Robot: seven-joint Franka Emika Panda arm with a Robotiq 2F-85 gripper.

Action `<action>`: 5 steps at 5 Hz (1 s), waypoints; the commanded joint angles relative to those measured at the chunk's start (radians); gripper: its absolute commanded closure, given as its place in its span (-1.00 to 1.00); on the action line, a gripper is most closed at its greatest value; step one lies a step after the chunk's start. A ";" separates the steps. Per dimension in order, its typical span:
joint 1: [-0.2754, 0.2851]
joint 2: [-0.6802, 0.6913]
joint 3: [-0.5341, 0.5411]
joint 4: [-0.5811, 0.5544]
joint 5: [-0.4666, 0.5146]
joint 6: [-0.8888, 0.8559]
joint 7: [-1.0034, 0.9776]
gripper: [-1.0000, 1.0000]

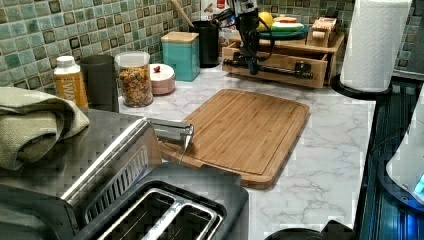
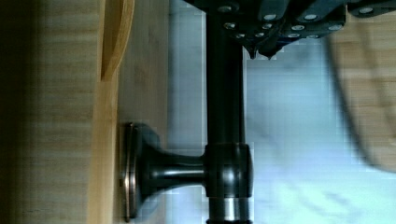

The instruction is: Close the drawer.

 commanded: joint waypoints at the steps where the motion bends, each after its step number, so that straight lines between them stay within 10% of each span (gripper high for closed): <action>1: -0.222 0.077 -0.120 0.112 0.067 0.187 -0.073 1.00; 5: -0.199 0.053 -0.148 0.099 0.019 0.179 -0.025 1.00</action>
